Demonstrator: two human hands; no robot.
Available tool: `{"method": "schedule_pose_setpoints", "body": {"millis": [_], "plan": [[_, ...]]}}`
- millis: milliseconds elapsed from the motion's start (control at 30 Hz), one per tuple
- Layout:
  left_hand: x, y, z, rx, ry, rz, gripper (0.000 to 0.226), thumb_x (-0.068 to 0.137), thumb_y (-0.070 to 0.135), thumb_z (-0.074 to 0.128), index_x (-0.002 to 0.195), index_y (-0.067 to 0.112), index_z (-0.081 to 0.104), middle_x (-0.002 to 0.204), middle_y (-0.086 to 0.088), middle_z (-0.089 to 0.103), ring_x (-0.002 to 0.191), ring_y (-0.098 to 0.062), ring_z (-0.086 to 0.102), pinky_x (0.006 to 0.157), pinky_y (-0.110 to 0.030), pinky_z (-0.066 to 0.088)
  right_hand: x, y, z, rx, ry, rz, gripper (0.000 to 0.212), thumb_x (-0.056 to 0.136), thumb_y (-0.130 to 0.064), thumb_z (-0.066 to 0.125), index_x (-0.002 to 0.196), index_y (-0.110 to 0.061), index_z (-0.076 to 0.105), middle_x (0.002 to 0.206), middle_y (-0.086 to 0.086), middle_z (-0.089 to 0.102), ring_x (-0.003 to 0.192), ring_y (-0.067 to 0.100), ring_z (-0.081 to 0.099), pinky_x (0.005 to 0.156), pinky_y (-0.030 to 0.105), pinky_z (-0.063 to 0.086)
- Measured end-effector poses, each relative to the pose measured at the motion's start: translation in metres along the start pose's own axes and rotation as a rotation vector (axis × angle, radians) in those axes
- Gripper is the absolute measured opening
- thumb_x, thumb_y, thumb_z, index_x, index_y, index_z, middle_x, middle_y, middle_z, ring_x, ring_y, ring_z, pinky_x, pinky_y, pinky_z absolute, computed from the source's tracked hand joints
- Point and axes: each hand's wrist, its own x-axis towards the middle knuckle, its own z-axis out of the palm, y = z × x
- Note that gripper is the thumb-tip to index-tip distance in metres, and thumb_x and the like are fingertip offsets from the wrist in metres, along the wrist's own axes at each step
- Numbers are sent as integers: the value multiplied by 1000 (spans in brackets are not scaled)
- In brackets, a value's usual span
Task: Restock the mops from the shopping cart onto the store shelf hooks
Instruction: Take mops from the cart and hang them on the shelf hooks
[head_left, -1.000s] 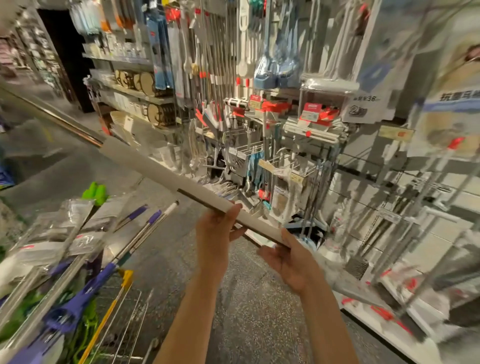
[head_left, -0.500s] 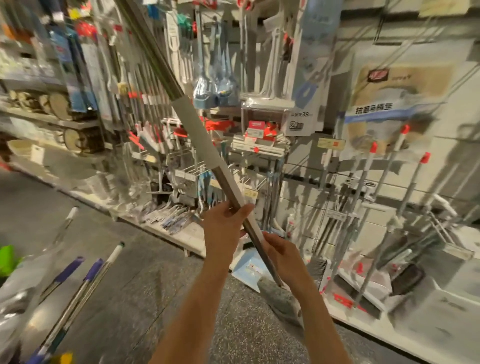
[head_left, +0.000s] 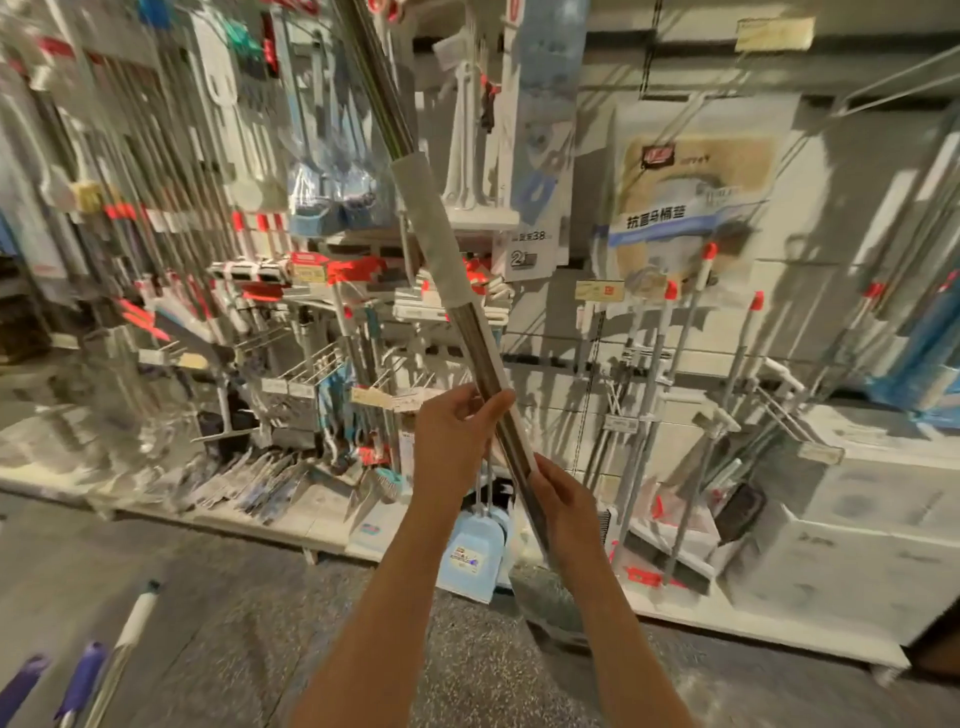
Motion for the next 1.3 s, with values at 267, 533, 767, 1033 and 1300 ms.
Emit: {"method": "schedule_pose_setpoints", "body": {"millis": [267, 533, 767, 1033, 1300], "plan": [[39, -2, 23, -115, -216, 42, 16, 93, 9, 68, 105, 17, 74, 82, -6, 75, 79, -17, 72, 72, -34, 61, 29, 9, -11, 112, 58, 189, 23, 103, -19, 52, 113, -21, 73, 90, 6, 77, 72, 13, 66, 62, 19, 48], [81, -26, 63, -158, -262, -4, 23, 92, 7, 69, 114, 11, 73, 89, -9, 77, 78, -19, 74, 62, -29, 58, 95, 1, -48, 160, 155, 66, 26, 100, -15, 57, 122, -20, 70, 117, 0, 73, 116, 15, 65, 103, 33, 50], [124, -58, 109, -49, -317, 6, 15, 91, 14, 73, 98, 27, 76, 73, 1, 73, 67, -14, 65, 69, -36, 55, 192, -83, -72, 11, 139, -207, 28, 99, -21, 60, 127, -22, 67, 123, -4, 71, 116, 4, 63, 100, 22, 49], [171, -83, 152, 28, -352, -31, 27, 88, 19, 76, 115, 18, 73, 77, 9, 75, 72, -6, 69, 69, -28, 56, 272, -81, -91, -105, 53, -264, 27, 100, -17, 59, 85, -36, 72, 78, -15, 72, 79, 6, 63, 80, 37, 52], [215, -98, 162, -118, -219, -97, 13, 96, 24, 67, 106, 29, 72, 98, 3, 78, 94, -16, 75, 84, -32, 57, 315, -29, -98, -106, 63, -214, 22, 93, -36, 60, 77, -30, 73, 67, -8, 62, 68, 14, 54, 70, 40, 43]]}}
